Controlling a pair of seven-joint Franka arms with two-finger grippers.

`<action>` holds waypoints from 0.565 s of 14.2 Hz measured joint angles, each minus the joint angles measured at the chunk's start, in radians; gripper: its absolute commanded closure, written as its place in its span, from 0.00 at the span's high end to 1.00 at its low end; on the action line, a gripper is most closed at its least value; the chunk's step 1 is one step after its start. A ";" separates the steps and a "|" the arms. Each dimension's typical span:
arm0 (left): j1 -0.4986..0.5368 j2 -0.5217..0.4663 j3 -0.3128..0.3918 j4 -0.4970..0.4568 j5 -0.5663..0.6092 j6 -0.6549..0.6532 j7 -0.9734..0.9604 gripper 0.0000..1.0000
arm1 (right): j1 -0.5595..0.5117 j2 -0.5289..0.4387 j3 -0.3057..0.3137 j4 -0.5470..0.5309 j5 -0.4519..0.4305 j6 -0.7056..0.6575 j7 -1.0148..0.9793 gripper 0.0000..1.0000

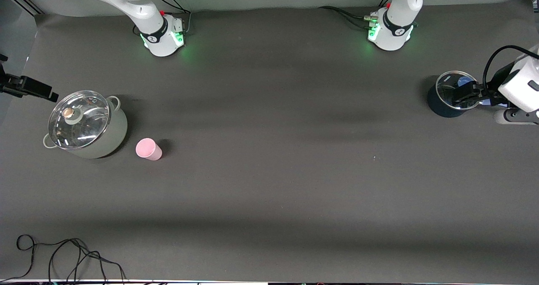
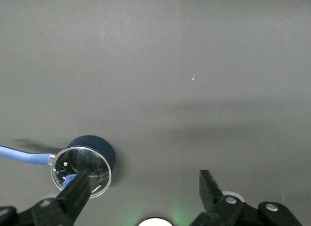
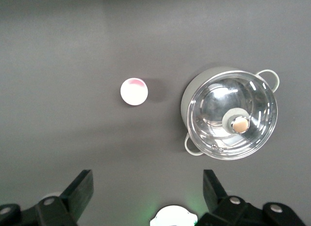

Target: Transfer pink cup from left to right arm

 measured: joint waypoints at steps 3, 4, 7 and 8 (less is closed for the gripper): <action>0.000 0.000 0.000 -0.001 0.000 0.000 0.005 1.00 | -0.013 -0.072 0.019 -0.115 0.000 0.096 -0.039 1.00; 0.000 0.000 0.000 -0.001 0.000 0.000 0.005 1.00 | -0.013 -0.094 0.021 -0.155 0.000 0.136 -0.078 1.00; 0.000 0.000 0.000 -0.001 0.001 0.000 0.007 1.00 | -0.015 -0.115 0.021 -0.198 0.000 0.181 -0.137 1.00; 0.000 0.000 0.000 -0.001 0.001 0.000 0.007 1.00 | -0.015 -0.113 0.022 -0.197 0.000 0.190 -0.140 1.00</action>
